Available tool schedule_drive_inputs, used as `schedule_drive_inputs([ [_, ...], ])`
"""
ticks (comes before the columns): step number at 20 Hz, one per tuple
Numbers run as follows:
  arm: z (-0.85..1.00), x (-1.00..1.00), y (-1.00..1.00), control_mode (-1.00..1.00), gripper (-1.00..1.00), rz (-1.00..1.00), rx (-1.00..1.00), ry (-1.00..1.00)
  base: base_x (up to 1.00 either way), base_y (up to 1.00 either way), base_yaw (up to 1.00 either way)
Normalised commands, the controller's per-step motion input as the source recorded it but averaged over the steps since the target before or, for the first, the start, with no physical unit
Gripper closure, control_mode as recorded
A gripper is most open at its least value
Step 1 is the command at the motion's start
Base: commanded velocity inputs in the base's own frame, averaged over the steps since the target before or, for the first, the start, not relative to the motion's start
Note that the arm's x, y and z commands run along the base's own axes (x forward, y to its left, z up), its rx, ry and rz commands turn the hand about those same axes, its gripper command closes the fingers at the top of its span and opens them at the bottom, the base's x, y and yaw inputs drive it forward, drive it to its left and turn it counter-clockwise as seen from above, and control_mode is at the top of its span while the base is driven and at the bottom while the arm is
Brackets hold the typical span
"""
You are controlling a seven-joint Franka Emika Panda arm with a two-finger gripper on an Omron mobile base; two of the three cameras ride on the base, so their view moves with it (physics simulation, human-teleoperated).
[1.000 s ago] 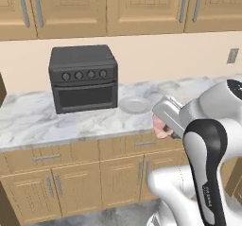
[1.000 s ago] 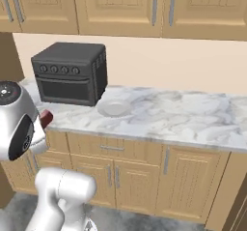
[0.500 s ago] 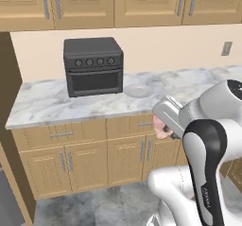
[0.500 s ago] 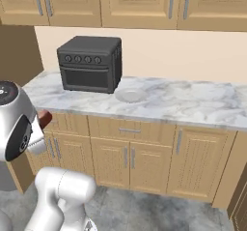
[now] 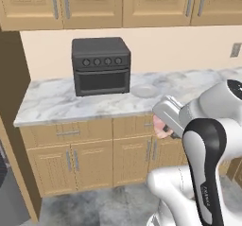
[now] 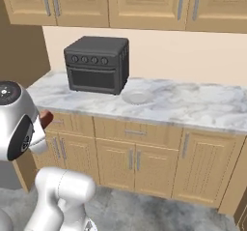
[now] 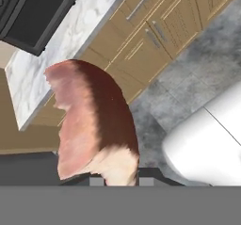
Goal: Place the steak on the counter behind the older steak on the same shelf of the fridge to maintain FIFO order. Close the fridge door when finished.
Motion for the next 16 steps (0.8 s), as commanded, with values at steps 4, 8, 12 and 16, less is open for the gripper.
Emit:
schedule_drive_inputs([
  [4,0.0,0.0,0.0,1.0,1.0,0.0,0.0,0.0,-0.42,0.51,0.47],
  [8,0.0,0.0,0.0,1.0,1.0,0.0,0.0,0.0,0.0,-0.6,0.72],
  [12,0.0,0.0,0.0,1.0,1.0,0.0,0.0,0.0,-0.04,-0.15,0.72],
  [16,0.0,0.0,0.0,1.0,1.0,0.0,0.0,0.0,-0.12,0.0,0.7],
])
